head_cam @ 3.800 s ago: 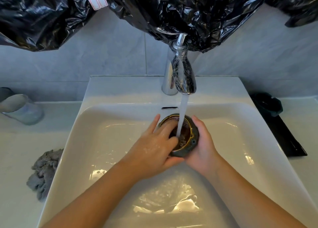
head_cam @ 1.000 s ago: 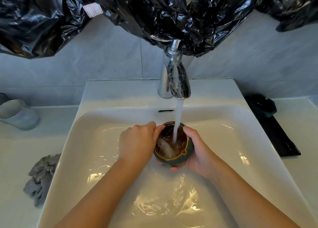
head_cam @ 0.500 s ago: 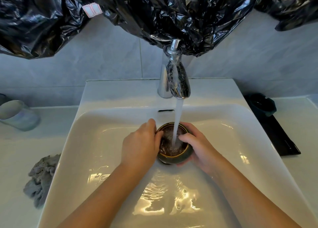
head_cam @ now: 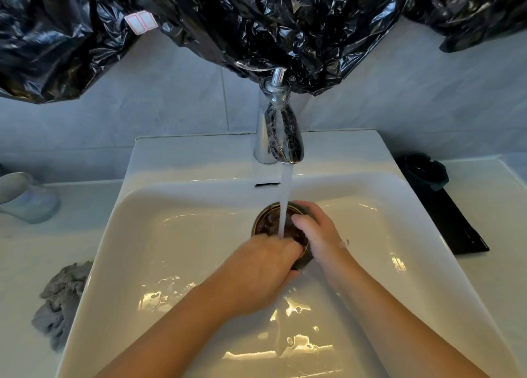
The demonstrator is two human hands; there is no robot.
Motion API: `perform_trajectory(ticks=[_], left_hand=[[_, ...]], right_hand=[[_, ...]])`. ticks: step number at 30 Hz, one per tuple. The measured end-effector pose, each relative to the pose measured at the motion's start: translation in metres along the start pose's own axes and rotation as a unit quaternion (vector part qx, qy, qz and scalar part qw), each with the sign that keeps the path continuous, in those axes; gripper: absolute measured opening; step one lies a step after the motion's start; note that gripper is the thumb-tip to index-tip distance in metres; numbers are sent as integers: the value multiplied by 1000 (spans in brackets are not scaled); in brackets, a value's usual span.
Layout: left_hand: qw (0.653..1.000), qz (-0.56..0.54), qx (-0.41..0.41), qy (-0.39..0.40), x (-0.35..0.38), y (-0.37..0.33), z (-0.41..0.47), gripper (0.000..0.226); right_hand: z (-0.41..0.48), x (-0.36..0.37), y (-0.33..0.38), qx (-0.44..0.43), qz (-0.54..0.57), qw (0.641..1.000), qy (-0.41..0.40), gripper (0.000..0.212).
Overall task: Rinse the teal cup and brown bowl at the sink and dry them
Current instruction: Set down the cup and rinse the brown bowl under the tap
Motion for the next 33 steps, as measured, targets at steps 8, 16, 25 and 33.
perform_trajectory(ticks=[8, 16, 25, 33], left_hand=[[984, -178, -19, -18, -2, -1, -9, 11], [674, -645, -303, -195, -22, -21, 6, 28], [723, -559, -313, -260, -29, -20, 11, 42], [680, -582, -387, -224, -26, 3, 11, 45]], right_hand=[[-9, 8, -2, 137, 267, 944, 136, 48], [-7, 25, 5, 80, 271, 958, 43, 23], [-8, 33, 20, 122, 272, 954, 46, 45], [1, 33, 12, -235, 15, 972, -13, 29]])
Point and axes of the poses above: each hand's wrist, its own z-axis towards the middle knuckle, its own x-axis out of the palm, y = z × x, the point moved 2 cm from there along z, towards the middle knuckle, and after that the axes turned 2 degrees about z, right-handed, at the moved point
